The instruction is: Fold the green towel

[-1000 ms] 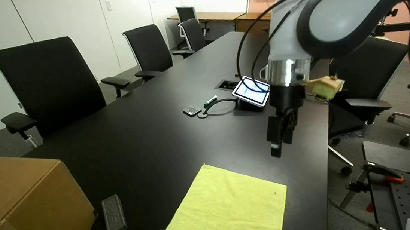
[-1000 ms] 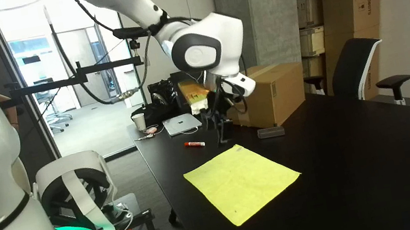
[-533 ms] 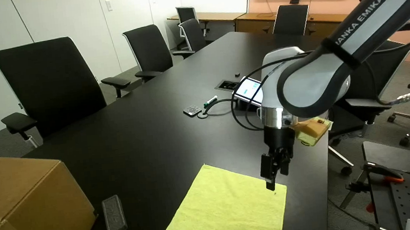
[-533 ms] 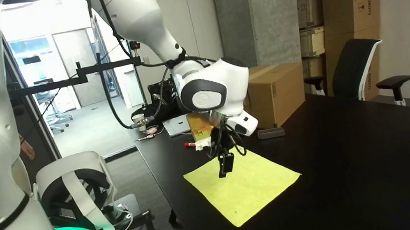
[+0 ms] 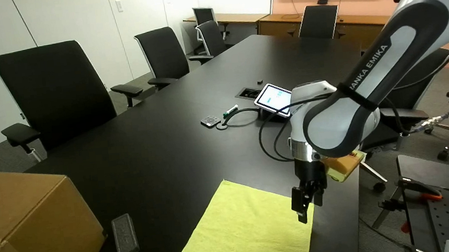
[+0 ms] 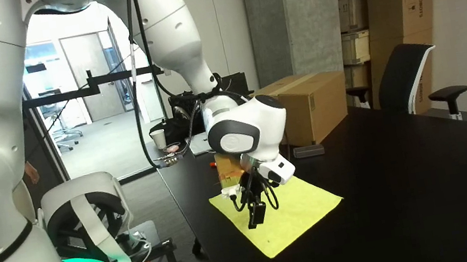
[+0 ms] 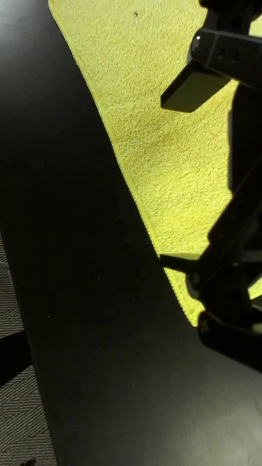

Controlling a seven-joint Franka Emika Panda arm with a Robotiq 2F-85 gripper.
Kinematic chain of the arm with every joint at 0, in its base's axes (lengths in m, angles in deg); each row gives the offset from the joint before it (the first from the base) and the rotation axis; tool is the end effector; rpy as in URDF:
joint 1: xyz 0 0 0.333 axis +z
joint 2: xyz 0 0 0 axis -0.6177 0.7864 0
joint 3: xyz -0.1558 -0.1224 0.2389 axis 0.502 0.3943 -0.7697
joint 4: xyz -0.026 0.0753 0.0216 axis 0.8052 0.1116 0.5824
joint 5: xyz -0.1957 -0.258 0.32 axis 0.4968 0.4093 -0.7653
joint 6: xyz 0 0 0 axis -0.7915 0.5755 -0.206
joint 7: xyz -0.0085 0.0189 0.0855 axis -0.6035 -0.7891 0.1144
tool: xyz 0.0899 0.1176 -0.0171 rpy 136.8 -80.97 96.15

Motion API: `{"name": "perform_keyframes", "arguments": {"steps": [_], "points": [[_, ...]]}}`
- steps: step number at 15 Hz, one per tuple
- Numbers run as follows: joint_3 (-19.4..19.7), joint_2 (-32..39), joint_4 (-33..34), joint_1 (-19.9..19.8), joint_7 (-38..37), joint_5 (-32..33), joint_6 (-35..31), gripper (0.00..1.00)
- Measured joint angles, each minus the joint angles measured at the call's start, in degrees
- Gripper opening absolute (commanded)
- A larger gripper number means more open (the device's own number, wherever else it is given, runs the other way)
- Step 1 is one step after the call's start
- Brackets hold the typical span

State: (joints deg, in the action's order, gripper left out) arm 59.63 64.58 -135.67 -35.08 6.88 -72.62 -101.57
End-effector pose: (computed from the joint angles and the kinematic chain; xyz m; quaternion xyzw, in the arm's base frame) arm 0.4832 0.0922 0.0254 -0.9780 0.1182 0.1246 0.1183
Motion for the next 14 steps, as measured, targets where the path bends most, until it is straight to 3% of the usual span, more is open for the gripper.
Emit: {"name": "perform_keyframes", "arguments": {"steps": [14], "points": [[2.45,6.57,-2.58,-0.36,-7.26,7.23,-18.44,1.0]]}}
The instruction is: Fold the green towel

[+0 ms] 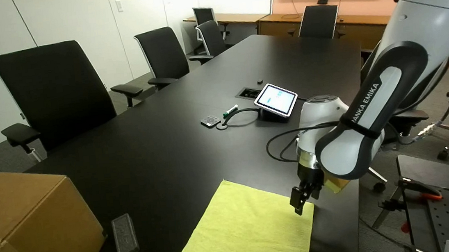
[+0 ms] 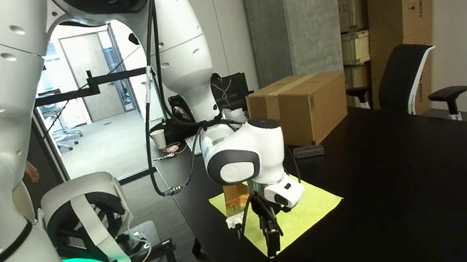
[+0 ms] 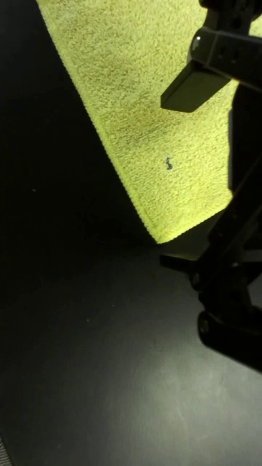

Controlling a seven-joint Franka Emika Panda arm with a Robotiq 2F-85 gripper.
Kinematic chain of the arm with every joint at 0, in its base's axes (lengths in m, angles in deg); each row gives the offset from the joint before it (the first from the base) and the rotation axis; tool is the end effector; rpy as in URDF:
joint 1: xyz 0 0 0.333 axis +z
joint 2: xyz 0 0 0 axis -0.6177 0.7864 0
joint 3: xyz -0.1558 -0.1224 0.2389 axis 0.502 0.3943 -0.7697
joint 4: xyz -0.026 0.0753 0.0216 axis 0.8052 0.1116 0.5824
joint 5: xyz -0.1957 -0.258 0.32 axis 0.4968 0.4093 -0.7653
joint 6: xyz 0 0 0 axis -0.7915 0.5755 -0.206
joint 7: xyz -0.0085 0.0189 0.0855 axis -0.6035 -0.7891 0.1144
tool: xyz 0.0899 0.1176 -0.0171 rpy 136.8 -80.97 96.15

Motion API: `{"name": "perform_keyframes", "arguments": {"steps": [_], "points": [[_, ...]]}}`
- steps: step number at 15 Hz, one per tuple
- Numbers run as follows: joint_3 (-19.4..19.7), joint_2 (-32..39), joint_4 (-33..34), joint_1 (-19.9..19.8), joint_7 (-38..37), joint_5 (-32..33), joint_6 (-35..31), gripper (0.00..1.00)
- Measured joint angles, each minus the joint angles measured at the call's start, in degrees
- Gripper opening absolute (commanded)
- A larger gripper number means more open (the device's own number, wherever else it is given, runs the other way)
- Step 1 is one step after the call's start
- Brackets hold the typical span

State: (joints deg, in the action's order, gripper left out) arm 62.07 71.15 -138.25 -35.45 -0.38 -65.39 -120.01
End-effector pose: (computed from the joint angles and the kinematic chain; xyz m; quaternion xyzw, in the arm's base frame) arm 0.4733 0.0460 -0.0237 -0.9842 0.1643 0.0426 0.0510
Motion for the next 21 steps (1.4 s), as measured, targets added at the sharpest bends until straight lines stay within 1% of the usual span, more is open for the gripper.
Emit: {"name": "perform_keyframes", "arguments": {"steps": [2,4,10,11,12,13,16,17,20,21], "points": [[-0.26,0.77,-0.02,0.06,-1.15,0.0,-3.16,1.0],[-0.35,1.67,0.04,0.27,-2.33,0.0,-4.99,1.0],[0.12,3.78,0.48,1.36,-4.98,0.34,-5.76,1.0],[0.18,3.78,0.57,1.41,-5.2,0.39,-5.74,0.84],[0.19,3.78,0.64,1.45,-5.43,0.49,-5.73,0.74],[0.2,3.78,0.75,1.51,-5.55,0.65,-5.66,0.68],[0.38,3.71,1.32,1.81,-6.0,1.24,-5.31,0.43],[0.38,3.64,1.65,1.99,-6.11,1.39,-4.95,0.4],[0.38,3.42,2.92,2.69,-6.49,1.91,-2.82,0.37],[0.38,3.33,3.36,2.83,-6.61,2.04,-1.99,0.41]]}}
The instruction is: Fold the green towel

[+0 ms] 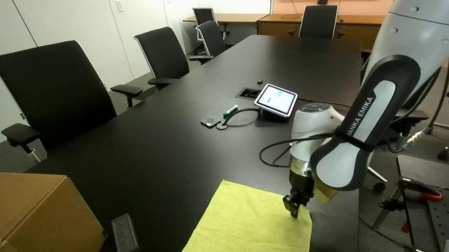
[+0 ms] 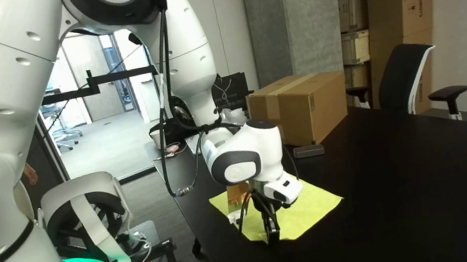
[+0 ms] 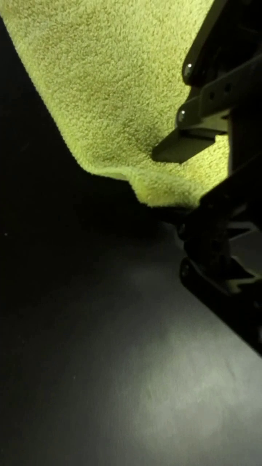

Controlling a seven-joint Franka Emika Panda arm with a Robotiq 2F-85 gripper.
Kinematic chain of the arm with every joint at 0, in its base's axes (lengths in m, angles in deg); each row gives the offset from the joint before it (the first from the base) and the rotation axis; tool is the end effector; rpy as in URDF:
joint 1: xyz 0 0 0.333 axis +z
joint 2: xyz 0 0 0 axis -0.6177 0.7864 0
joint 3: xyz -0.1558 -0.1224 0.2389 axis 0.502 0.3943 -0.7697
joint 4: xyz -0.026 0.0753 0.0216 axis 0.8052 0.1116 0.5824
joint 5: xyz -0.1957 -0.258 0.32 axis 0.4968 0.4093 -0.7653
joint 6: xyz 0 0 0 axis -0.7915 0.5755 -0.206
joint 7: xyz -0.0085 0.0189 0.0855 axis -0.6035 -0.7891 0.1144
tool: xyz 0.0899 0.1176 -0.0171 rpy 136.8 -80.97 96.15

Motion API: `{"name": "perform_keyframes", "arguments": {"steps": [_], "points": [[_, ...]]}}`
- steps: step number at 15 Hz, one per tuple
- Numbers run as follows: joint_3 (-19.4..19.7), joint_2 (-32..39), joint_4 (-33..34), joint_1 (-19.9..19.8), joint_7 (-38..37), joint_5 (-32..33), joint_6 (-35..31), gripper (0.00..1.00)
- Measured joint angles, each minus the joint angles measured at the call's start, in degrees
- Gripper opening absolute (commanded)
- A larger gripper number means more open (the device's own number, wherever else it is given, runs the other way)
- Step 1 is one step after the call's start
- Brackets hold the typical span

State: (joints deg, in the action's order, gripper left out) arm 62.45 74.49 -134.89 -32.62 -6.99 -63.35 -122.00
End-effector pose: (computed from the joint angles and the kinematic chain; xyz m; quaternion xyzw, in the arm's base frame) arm 0.4891 0.0684 -0.0348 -0.9815 0.1842 0.0281 0.0440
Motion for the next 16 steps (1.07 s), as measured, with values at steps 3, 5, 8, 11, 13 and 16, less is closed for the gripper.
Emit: {"name": "perform_keyframes", "arguments": {"steps": [3,5,8,11,13,16], "points": [[0.0,-0.11,1.15,0.1,-0.05,0.27,2.37,0.32],[-0.01,-0.11,1.78,0.18,-0.05,0.43,3.94,0.12],[-0.64,-0.11,2.77,-0.04,0.05,0.45,6.55,0.0],[-1.12,-0.11,3.81,-0.32,0.19,0.45,9.2,0.02],[-1.33,-0.11,4.34,-0.53,0.37,0.45,10.6,0.02],[-1.56,-0.23,5.31,-1.25,0.72,0.45,12.21,0.02]]}}
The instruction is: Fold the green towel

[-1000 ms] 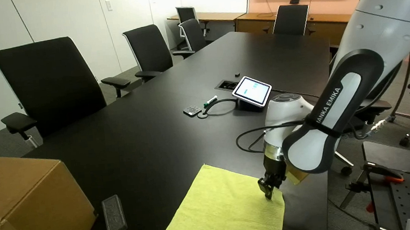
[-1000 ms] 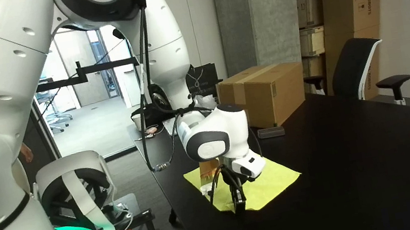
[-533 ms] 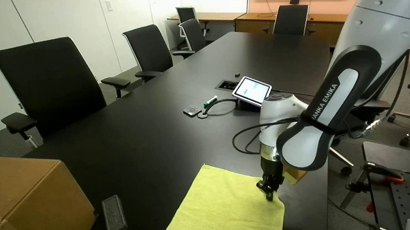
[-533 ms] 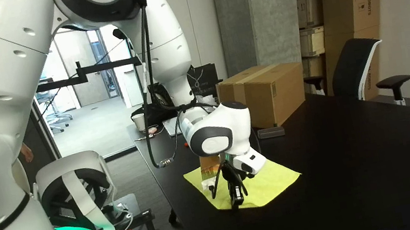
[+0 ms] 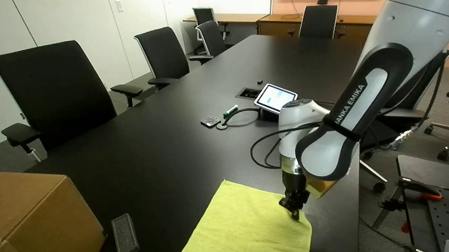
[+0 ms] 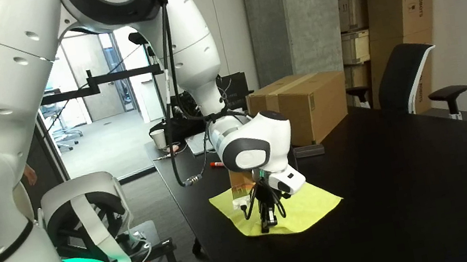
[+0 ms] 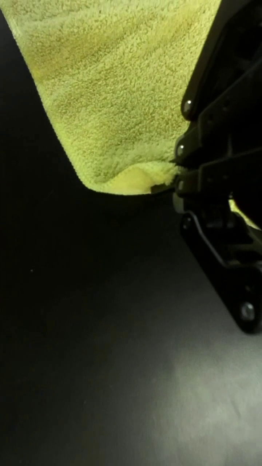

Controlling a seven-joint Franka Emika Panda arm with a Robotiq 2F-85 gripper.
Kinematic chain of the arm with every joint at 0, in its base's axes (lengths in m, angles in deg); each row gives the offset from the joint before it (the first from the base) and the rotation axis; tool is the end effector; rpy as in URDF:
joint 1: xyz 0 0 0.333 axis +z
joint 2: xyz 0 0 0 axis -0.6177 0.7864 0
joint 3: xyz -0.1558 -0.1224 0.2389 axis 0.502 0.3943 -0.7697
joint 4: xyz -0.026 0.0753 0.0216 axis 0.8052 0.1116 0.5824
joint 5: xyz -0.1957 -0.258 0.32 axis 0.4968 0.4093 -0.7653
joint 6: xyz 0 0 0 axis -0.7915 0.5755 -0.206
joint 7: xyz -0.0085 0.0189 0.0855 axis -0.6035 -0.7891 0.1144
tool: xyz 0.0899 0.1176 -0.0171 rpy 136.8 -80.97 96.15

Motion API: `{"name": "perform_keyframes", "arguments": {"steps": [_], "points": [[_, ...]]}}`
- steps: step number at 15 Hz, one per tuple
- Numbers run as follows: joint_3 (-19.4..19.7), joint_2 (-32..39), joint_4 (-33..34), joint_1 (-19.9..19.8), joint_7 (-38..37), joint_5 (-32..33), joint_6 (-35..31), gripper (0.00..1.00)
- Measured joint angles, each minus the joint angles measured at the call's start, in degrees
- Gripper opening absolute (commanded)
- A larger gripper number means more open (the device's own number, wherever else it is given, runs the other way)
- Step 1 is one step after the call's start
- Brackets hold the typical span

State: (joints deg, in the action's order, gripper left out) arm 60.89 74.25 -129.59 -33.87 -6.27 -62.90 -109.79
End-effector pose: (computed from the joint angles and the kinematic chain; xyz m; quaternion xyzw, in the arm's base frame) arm 0.5094 0.0877 -0.0228 -0.9801 0.1657 0.0898 0.0618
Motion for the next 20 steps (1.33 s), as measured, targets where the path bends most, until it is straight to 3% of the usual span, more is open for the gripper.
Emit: {"name": "perform_keyframes", "arguments": {"steps": [4,8,20], "points": [[-0.04,-0.63,3.31,-2.0,0.91,0.0,3.86,0.02],[0.24,-0.34,10.77,-3.38,2.07,0.01,12.73,0.01],[0.45,12.26,44.0,-3.25,2.53,0.88,40.09,0.01]]}}
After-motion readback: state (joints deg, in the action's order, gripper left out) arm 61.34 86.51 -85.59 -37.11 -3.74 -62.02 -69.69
